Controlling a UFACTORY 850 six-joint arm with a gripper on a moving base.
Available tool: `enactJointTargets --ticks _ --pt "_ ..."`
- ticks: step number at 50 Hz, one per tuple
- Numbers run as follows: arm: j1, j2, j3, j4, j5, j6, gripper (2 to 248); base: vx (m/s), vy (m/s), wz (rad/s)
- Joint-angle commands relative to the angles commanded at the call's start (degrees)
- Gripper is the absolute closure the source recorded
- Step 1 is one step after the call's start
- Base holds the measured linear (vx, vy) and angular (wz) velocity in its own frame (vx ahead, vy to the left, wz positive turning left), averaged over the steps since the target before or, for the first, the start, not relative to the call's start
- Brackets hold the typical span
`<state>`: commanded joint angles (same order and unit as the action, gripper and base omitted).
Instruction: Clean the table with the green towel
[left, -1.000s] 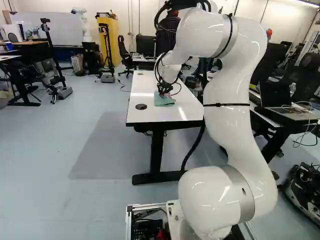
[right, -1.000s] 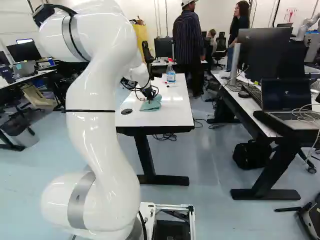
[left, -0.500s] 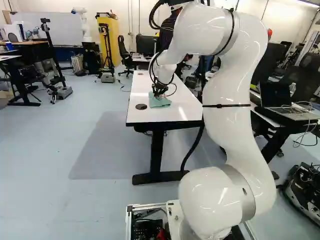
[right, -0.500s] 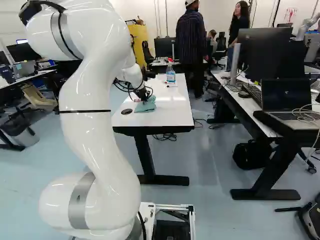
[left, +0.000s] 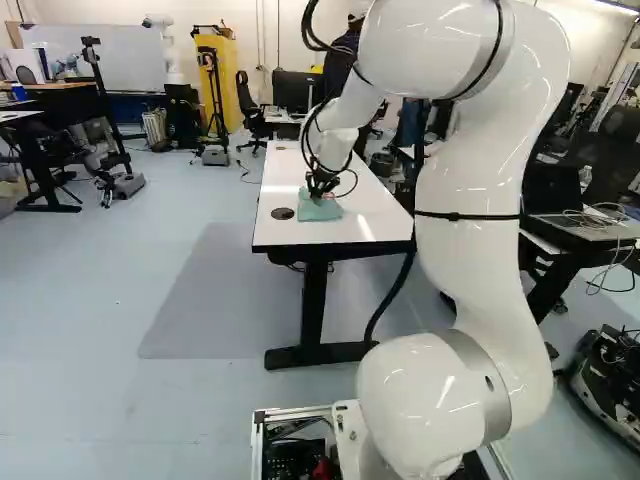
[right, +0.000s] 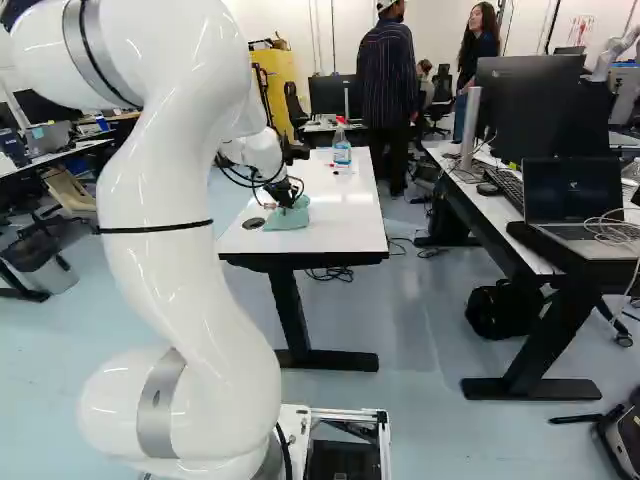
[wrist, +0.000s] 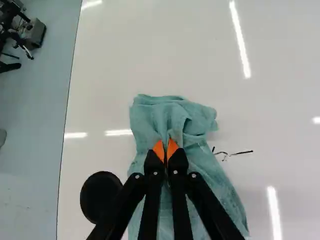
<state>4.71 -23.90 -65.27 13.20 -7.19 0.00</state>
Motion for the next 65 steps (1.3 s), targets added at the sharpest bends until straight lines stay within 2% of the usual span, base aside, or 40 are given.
enactJointTargets --ticks 23,65 --pt "-3.55 3.14 4.02 0.0 0.0 0.0 222 0.0 0.0 0.0" --pt "-11.11 5.49 6.96 0.0 0.0 0.0 222 0.0 0.0 0.0"
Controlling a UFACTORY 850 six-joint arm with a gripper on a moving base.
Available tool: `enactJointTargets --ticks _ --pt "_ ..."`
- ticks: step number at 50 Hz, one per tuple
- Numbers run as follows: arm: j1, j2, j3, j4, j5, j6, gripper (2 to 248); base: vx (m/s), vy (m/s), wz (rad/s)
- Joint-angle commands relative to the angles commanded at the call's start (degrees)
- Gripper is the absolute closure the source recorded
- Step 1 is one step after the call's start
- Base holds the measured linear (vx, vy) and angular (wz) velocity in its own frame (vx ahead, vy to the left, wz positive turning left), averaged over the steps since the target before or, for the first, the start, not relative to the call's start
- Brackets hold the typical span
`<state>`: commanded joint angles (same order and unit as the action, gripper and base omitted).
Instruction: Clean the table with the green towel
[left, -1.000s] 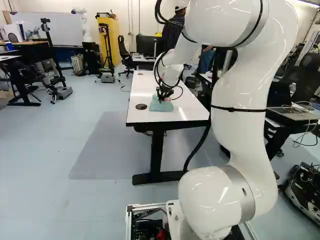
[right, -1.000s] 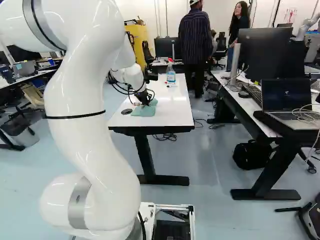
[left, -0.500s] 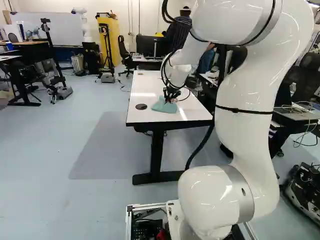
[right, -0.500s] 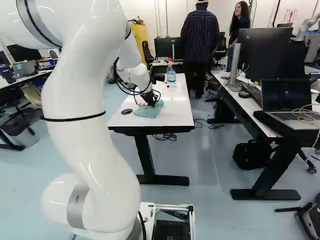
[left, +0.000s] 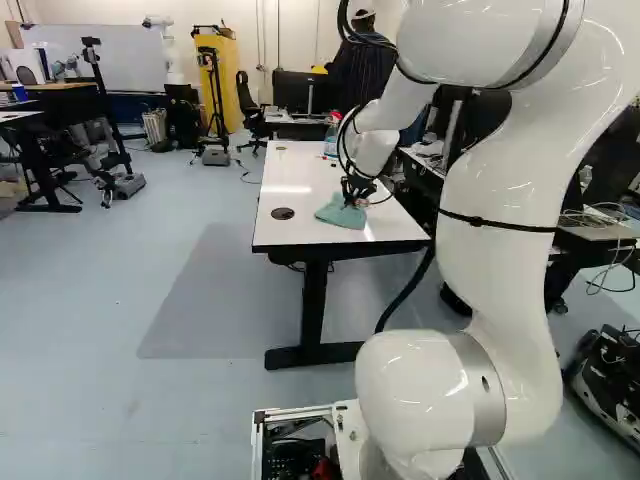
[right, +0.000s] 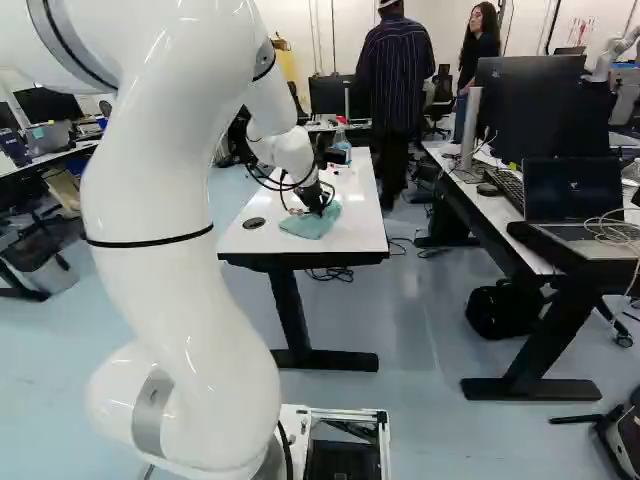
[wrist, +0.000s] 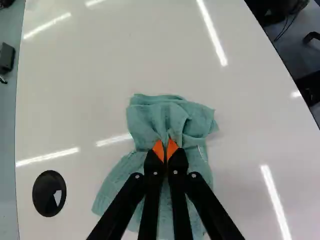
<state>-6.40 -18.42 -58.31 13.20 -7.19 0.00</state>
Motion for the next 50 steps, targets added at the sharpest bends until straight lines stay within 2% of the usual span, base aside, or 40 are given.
enactJointTargets --ticks 17,35,50 --pt "-2.62 -1.34 -1.66 0.0 0.0 0.0 222 0.0 0.0 0.0" --pt "-1.89 -5.34 -6.74 0.0 0.0 0.0 222 0.0 0.0 0.0" --pt "-0.01 -7.76 -9.89 0.0 0.0 0.0 222 0.0 0.0 0.0"
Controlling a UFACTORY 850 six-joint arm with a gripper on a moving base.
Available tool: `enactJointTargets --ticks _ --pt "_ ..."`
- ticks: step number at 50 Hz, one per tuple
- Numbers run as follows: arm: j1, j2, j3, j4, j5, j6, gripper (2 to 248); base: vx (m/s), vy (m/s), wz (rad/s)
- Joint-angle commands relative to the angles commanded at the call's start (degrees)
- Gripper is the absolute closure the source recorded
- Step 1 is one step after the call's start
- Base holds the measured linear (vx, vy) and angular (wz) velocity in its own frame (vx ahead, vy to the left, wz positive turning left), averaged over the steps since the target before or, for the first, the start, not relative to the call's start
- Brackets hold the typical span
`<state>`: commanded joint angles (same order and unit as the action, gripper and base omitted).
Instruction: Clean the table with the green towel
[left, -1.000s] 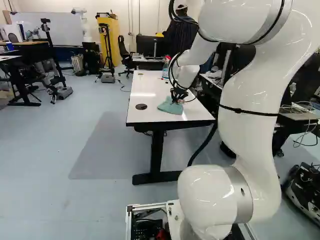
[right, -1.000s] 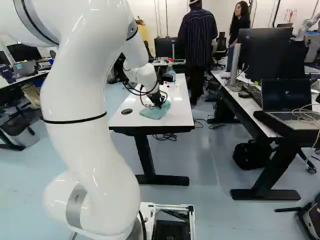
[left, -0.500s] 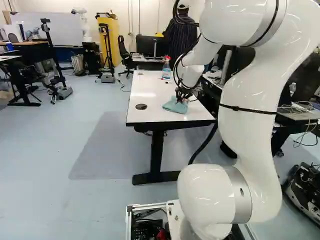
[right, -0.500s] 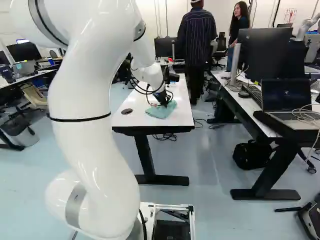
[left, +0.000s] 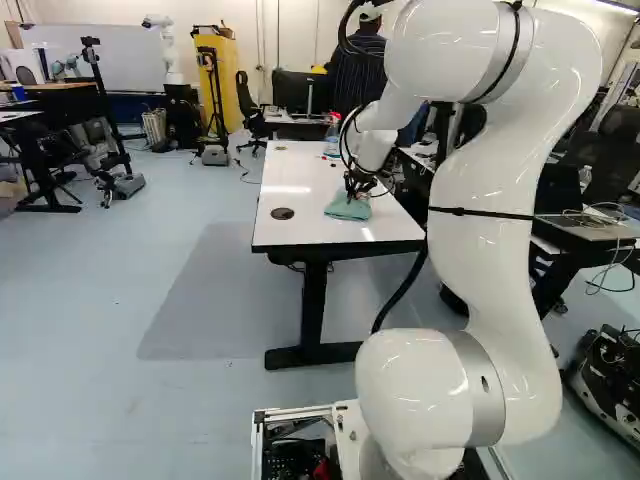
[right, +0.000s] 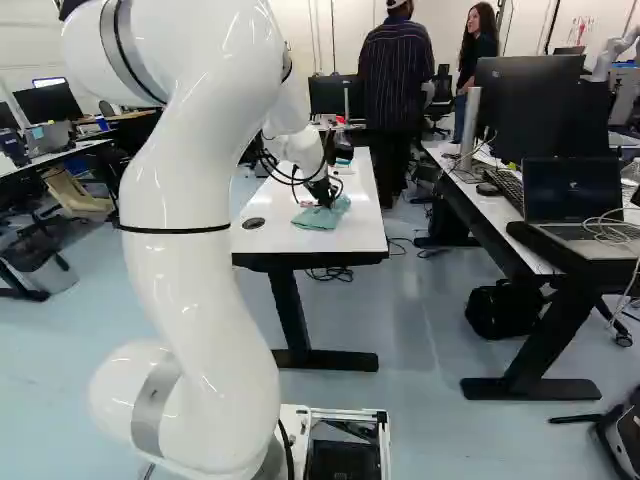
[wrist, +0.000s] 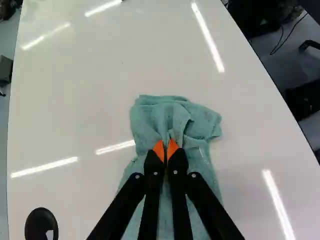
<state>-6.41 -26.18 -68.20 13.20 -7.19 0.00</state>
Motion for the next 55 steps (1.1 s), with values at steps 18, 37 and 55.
enactJointTargets --ticks 18,37,55 --pt "2.96 -1.71 -2.26 0.0 0.0 0.0 222 0.0 0.0 0.0" --pt "6.05 -2.61 -3.47 0.0 0.0 0.0 222 0.0 0.0 0.0" --pt "8.95 -2.54 -3.38 0.0 0.0 0.0 222 0.0 0.0 0.0"
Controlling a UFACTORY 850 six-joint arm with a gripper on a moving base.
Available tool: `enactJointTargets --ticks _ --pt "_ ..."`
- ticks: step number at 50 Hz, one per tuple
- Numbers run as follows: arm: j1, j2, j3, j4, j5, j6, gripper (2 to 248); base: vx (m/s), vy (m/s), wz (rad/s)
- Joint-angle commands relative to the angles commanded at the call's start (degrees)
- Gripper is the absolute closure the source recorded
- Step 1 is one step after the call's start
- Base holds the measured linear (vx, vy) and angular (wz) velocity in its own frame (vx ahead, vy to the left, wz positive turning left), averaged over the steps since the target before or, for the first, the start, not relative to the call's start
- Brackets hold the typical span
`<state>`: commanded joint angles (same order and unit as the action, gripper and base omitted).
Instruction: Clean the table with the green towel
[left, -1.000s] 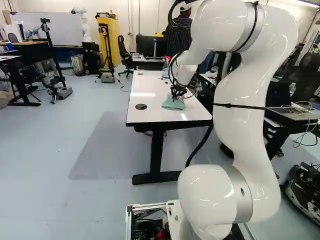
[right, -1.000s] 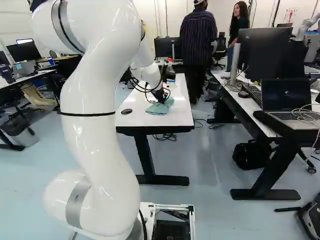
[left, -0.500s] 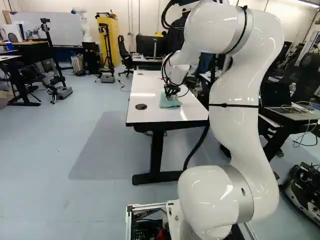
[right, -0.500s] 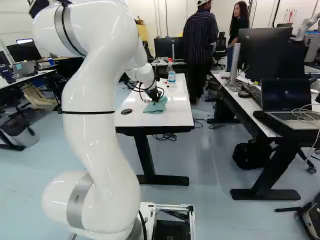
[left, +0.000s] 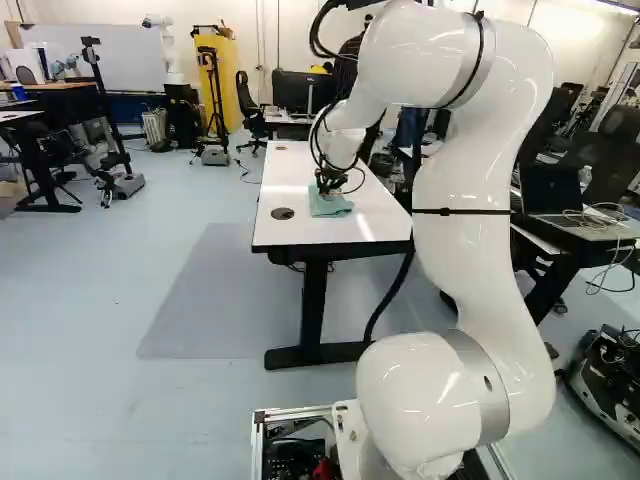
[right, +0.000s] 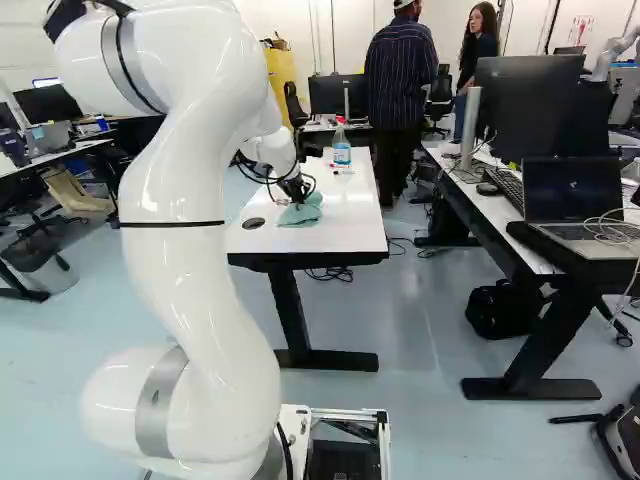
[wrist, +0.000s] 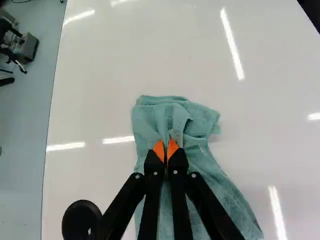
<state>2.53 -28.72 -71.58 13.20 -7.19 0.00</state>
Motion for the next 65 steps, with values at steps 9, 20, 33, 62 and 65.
enactJointTargets --ticks 9,20,33,62,65 --pt "1.47 0.32 0.42 0.0 0.0 0.0 222 0.0 0.0 0.0" --pt "3.26 0.99 1.31 0.0 0.0 0.0 222 0.0 0.0 0.0" --pt "4.59 3.22 4.25 0.0 0.0 0.0 222 0.0 0.0 0.0" --pt "4.37 9.42 10.54 0.0 0.0 0.0 222 0.0 0.0 0.0" --pt "4.28 10.14 10.96 0.0 0.0 0.0 222 0.0 0.0 0.0"
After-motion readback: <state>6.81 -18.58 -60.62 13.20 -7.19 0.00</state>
